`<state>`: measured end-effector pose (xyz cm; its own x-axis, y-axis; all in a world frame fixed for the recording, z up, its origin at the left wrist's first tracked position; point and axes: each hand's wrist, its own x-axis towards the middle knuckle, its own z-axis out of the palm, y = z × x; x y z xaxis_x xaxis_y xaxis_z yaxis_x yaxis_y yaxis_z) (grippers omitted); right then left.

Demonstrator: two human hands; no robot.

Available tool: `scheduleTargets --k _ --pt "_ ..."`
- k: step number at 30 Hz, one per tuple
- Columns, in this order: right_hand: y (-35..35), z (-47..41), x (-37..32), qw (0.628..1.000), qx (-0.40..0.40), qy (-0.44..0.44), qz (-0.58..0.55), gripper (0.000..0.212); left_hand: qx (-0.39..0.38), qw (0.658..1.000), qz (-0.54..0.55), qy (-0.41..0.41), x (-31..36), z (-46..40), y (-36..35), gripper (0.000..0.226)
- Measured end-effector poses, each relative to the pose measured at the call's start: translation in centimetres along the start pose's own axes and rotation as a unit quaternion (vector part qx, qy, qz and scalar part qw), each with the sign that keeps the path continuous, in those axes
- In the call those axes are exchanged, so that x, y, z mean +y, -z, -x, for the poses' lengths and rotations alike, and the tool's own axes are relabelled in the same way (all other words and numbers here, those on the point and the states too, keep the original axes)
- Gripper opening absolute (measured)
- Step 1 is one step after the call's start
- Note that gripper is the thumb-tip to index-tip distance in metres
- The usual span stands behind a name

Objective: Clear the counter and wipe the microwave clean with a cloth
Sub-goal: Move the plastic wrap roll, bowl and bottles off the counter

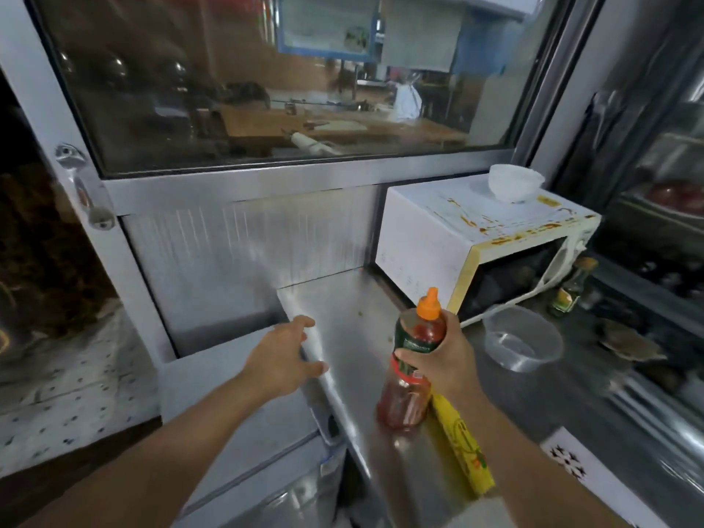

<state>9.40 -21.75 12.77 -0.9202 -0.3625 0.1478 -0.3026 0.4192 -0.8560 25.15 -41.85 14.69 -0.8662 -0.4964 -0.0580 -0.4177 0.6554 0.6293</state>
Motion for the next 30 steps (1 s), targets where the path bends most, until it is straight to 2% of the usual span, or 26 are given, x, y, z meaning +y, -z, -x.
scheduleTargets --k 11,14,21,30 --pt "-3.5 -4.1 -5.0 0.997 0.066 -0.025 0.043 0.083 -0.014 0.998 0.022 -0.049 -4.9 -6.5 4.7 0.070" --pt "-4.7 -7.4 -6.5 0.996 0.071 -0.016 0.049 0.085 -0.018 0.998 0.026 -0.049 -5.3 -8.7 5.6 0.071" --pt "-8.3 -16.8 -7.8 0.998 0.065 0.018 0.020 0.076 -0.007 0.998 0.003 -0.059 -5.4 -15.0 7.7 0.070" --pt "-13.4 -28.6 -6.1 0.997 0.075 -0.014 0.001 0.078 0.000 0.999 -0.014 -0.041 -5.1 -24.3 7.1 0.071"
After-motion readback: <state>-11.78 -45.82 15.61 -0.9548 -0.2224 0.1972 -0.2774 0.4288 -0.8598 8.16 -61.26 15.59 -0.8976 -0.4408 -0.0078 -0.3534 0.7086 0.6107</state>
